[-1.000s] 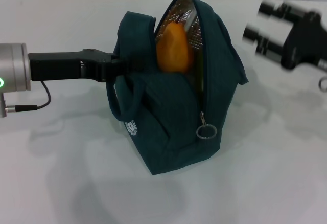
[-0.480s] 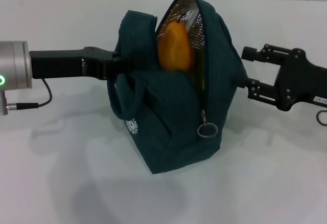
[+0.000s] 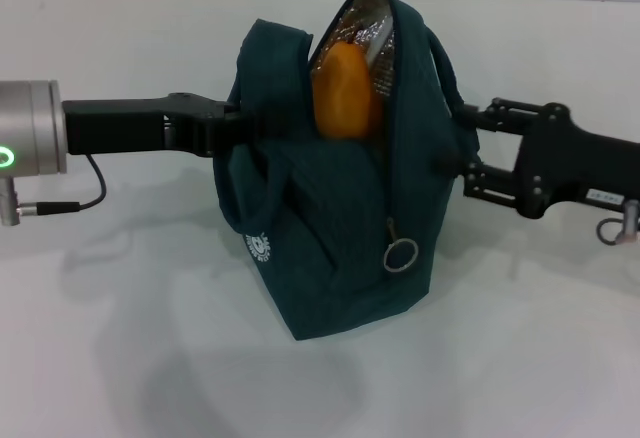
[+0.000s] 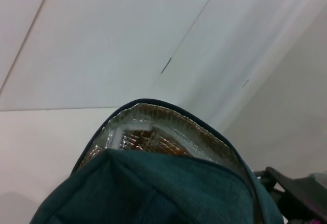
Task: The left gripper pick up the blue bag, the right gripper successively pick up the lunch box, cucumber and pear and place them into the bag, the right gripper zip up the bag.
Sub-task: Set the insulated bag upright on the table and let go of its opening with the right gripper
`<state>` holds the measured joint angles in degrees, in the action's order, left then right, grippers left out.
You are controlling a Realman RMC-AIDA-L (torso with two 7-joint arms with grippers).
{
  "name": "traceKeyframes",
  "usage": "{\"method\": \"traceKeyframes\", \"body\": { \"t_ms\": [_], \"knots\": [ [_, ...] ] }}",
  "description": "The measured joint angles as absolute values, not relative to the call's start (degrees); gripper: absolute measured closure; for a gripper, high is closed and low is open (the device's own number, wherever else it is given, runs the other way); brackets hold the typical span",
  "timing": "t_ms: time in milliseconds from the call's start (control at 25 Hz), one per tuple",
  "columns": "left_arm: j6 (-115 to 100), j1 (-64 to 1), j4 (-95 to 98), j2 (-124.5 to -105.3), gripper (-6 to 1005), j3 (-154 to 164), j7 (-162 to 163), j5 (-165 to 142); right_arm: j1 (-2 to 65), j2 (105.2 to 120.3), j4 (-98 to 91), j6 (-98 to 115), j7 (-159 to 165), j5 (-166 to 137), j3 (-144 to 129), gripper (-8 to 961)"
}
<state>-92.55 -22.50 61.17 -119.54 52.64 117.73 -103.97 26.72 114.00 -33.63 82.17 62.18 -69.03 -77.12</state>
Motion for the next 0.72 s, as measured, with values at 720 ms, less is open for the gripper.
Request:
{"method": "traceKeyframes", "body": {
  "t_ms": [720],
  "knots": [
    [-92.54,-22.80,61.17,-119.46,963,52.64,117.70,-103.93,23.37,114.89,-39.99,83.62,60.06,-72.29,-76.78,681]
  ]
}}
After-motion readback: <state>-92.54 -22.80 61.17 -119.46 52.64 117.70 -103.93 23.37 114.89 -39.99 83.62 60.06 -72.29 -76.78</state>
